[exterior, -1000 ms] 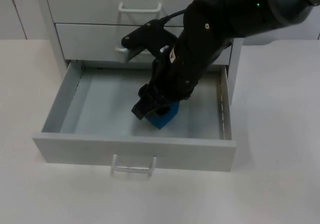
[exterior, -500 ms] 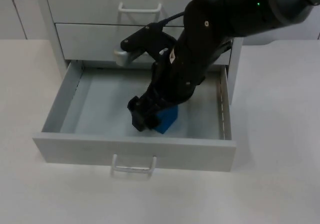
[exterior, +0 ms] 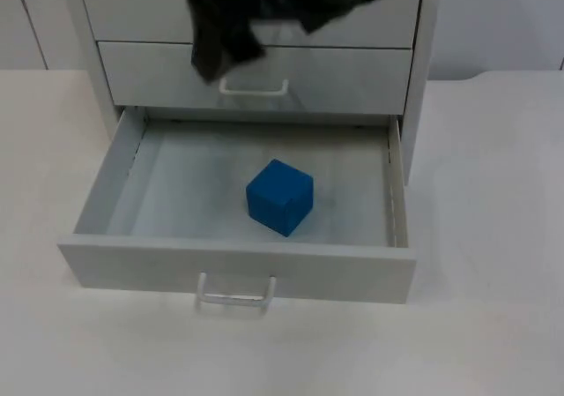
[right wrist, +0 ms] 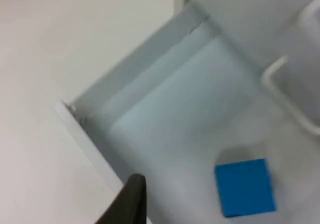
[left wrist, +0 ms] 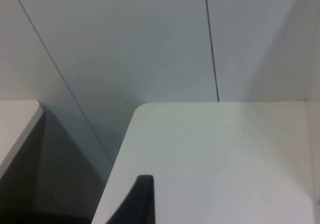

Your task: Open the drawer with the left hand, place the block into the drawer with the right hand, then close the drawer with the left hand.

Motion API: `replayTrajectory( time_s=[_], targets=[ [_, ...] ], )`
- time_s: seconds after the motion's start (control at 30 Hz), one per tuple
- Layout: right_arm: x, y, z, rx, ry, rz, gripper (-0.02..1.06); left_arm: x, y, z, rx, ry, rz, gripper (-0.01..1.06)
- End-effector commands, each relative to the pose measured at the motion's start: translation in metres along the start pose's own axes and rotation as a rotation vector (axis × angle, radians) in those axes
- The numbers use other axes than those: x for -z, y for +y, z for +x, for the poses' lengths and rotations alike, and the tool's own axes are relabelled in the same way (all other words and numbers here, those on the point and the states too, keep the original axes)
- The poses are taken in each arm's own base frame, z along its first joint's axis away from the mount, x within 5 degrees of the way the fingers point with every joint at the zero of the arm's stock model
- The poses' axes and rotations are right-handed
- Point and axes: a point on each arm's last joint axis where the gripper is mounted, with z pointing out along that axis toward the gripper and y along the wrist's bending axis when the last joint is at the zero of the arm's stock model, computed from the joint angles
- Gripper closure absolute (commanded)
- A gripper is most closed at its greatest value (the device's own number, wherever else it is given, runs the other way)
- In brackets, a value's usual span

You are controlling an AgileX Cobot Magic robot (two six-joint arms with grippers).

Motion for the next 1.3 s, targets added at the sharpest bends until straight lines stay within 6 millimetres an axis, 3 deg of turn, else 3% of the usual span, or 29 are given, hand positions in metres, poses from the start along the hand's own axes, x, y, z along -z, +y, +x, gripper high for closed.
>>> replayTrajectory(
  time_s=[0.0,0.03,0.07,0.23,0.3,0.47,0.5,0.63,0.67,0.8,0.83,1.0,1.13,1.27],
  targets=[
    [0.032,-0.002,-0.009,-0.023,-0.052,0.038,0.00,0.000,0.000,0.000,-0.011,-0.004,-0.004,0.00],
    [0.046,-0.006,-0.011,-0.026,-0.068,0.079,0.00,0.000,0.000,0.000,-0.011,-0.004,-0.004,0.00],
    [0.046,-0.006,-0.011,-0.026,-0.068,0.079,0.00,0.000,0.000,0.000,-0.011,-0.004,-0.004,0.00],
    [0.104,-0.022,-0.009,0.028,-0.060,0.258,0.00,0.000,0.000,0.000,-0.011,-0.004,-0.004,0.00],
    [0.115,-0.024,-0.008,0.040,-0.066,0.272,0.00,0.000,0.000,0.000,-0.011,-0.004,-0.004,0.00],
    [0.154,-0.047,0.011,-0.044,-0.128,0.299,0.00,0.000,0.000,0.000,-0.011,-0.007,-0.001,0.00],
    [0.154,-0.047,0.011,-0.044,-0.128,0.299,0.00,0.000,0.000,0.000,-0.011,-0.007,-0.001,0.00],
    [0.168,-0.091,0.050,-0.196,-0.176,0.378,0.00,0.000,-0.001,0.000,-0.009,-0.007,0.002,0.00],
    [0.168,-0.091,0.050,-0.196,-0.176,0.378,0.00,0.000,-0.001,0.000,-0.009,-0.007,0.002,0.00],
    [0.191,-0.134,0.091,-0.322,-0.192,0.524,0.00,0.000,-0.001,0.000,-0.009,-0.009,0.003,0.00],
    [0.191,-0.134,0.091,-0.322,-0.192,0.524,0.00,0.000,-0.001,0.000,-0.009,-0.009,0.003,0.00],
    [0.222,-0.170,0.132,-0.429,-0.229,0.684,0.00,0.000,-0.002,-0.001,-0.006,-0.019,0.015,0.00],
    [0.218,-0.182,0.155,-0.486,-0.192,0.662,0.00,0.000,-0.002,-0.002,-0.004,-0.021,0.017,0.00],
    [0.207,-0.180,0.161,-0.494,-0.259,0.539,0.00,0.000,-0.002,-0.002,-0.004,-0.027,0.021,0.00]
  ],
)
